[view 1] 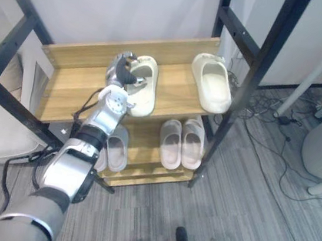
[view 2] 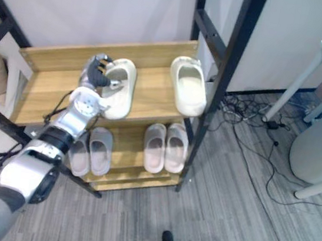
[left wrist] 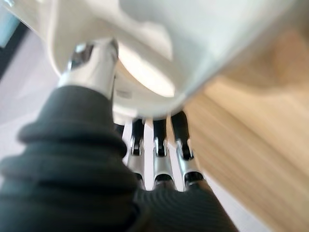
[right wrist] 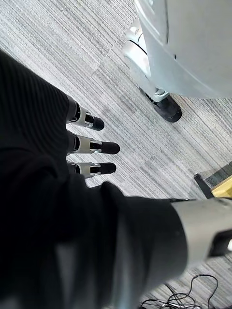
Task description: Organize the slippers on the shoe rack
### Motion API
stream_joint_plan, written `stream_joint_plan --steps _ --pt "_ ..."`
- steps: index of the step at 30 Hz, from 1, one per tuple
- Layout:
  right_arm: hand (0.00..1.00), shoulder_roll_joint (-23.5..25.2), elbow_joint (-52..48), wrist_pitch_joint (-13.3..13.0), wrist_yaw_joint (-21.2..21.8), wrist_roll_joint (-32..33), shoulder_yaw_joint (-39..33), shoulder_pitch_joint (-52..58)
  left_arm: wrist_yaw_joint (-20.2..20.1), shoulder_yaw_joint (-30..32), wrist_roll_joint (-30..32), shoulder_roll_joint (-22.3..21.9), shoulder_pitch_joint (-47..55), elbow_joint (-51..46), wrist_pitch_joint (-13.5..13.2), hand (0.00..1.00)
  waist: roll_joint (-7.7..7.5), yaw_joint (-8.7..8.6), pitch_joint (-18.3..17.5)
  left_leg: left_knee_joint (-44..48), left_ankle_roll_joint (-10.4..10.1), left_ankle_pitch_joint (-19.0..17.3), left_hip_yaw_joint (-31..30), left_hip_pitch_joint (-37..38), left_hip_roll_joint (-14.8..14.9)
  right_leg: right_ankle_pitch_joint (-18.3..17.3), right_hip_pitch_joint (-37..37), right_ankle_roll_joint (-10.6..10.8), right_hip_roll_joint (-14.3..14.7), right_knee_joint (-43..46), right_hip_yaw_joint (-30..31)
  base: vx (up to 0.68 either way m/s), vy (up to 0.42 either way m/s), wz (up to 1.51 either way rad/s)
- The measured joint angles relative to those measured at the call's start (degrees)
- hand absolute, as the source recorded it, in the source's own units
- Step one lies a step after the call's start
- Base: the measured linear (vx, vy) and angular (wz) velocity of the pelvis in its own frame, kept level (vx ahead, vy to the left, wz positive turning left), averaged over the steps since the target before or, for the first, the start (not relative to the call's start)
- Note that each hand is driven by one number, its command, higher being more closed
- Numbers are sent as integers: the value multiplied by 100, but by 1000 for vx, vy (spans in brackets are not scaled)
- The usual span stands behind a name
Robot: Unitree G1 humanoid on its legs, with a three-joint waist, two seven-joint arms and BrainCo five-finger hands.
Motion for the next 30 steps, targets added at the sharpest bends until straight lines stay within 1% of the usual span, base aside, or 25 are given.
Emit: stream_joint_plan --steps 3,8,12,16,19,23,30 --pt "0 -15 -25 -10 5 22 -1 3 5 56 41 92 -89 51 34 100 54 -56 17 0 13 8 42 0 23 19 -35 11 42 2 57 32 -21 -15" --pt "0 -11 -29 -10 7 33 7 -17 -1 56 21 93 -176 54 16 100 57 -45 14 0 25 15 5 4 37 19 -54 13 77 25 61 49 -16 -6" --pt "0 -5 -52 -10 14 187 49 -12 8 55 -68 -41 -175 89 27 100 55 -88 16 2 42 25 -101 15 -12 24 14 20 21 -1 -14 -19 -10 9" --pt "0 -4 -124 -10 11 197 119 6 16 32 -76 -131 -174 95 32 100 52 -117 18 4 50 29 -120 18 -34 26 3 26 -7 -3 -30 -48 -14 4" --pt "0 -30 -142 -11 5 199 226 6 123 -76 -84 -216 -174 67 31 100 52 -119 17 4 53 31 -129 19 -30 27 5 26 -5 -3 -36 0 0 0" --pt "0 -20 -153 -12 3 236 231 -6 143 -260 -83 -312 -174 -94 23 100 52 -134 17 1 55 31 -133 19 -31 27 7 27 -2 -3 -37 0 0 0" --pt "0 14 -190 -42 -31 241 214 -18 163 -302 -82 -402 -174 -132 21 100 52 -238 17 1 56 29 -111 19 -36 36 -3 40 -1 -3 5 -6 -6 -1"
